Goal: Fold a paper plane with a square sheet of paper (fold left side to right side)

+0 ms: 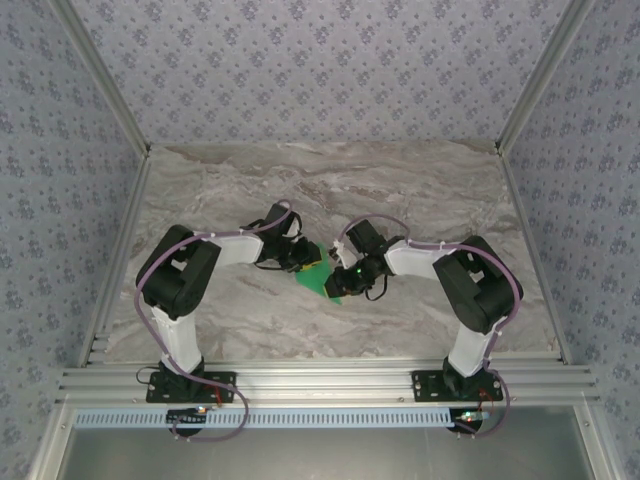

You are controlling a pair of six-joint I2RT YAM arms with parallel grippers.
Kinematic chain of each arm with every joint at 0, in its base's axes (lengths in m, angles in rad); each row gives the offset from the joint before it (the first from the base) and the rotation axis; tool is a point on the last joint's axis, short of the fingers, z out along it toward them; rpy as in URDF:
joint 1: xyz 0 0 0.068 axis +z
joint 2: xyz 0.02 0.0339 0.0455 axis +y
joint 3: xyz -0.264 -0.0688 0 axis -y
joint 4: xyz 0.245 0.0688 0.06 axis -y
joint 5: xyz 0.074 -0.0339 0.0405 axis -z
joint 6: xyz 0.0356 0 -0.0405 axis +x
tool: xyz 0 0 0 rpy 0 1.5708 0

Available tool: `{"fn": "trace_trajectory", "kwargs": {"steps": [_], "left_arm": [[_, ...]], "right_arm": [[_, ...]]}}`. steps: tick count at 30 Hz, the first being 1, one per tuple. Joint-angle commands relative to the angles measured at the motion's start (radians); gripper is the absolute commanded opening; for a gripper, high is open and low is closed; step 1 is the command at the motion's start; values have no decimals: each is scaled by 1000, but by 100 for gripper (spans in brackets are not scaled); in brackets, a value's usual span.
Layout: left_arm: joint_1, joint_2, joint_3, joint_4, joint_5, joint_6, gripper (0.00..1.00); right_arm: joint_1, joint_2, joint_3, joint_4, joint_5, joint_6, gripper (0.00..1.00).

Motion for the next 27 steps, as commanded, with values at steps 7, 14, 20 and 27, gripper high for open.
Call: {"fn": "trace_trajectory", "kwargs": {"steps": [7, 14, 20, 27], "left_arm": [[-1, 22, -23, -102, -55, 27, 24], [2, 24, -22, -104, -55, 27, 24], [5, 22, -22, -105, -56, 30, 25], [6, 31, -21, -105, -58, 29, 24]], "right_arm": [[17, 17, -33, -175, 52, -35, 25], [17, -1, -70, -233, 73, -36, 23], [17, -33, -113, -253, 64, -35, 22], [13, -78, -144, -286, 64, -34, 22]]}}
